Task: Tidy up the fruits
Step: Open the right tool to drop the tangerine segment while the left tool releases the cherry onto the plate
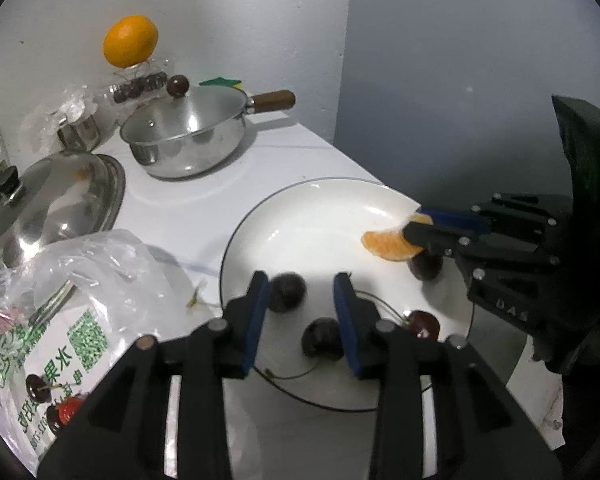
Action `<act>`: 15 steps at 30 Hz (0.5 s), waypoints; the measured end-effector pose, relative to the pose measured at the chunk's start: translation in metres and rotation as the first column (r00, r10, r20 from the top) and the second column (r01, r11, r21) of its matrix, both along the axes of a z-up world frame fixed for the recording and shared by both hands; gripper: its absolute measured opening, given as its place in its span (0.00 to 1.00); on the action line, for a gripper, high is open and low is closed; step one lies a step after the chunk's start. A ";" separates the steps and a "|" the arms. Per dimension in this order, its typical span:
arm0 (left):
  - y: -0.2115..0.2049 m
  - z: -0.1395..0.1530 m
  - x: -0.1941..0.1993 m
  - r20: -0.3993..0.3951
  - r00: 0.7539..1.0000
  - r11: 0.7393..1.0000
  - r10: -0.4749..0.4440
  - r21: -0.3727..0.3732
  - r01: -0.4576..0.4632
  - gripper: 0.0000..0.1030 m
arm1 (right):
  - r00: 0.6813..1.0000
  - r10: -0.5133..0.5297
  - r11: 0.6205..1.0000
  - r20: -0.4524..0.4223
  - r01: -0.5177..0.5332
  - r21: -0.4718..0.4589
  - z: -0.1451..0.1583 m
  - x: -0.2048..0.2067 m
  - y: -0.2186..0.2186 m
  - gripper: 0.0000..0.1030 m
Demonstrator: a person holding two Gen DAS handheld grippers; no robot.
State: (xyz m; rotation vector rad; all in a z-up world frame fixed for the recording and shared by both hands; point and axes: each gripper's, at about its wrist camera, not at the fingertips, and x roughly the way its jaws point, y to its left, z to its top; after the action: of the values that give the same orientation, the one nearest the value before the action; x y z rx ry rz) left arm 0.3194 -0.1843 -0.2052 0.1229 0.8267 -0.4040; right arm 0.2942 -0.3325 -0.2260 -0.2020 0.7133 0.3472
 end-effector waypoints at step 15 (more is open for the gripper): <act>0.007 0.013 -0.014 0.031 0.999 1.000 0.010 -0.027 -0.009 0.57 | 1.000 -0.020 1.000 0.013 0.021 -0.010 0.008 -0.009 0.002 0.26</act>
State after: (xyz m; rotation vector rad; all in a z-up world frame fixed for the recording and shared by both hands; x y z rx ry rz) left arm 0.3049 -0.1770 -0.1918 0.1001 0.7907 -0.4031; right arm 0.2851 -0.3309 -0.2175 -0.2064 0.7040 0.3225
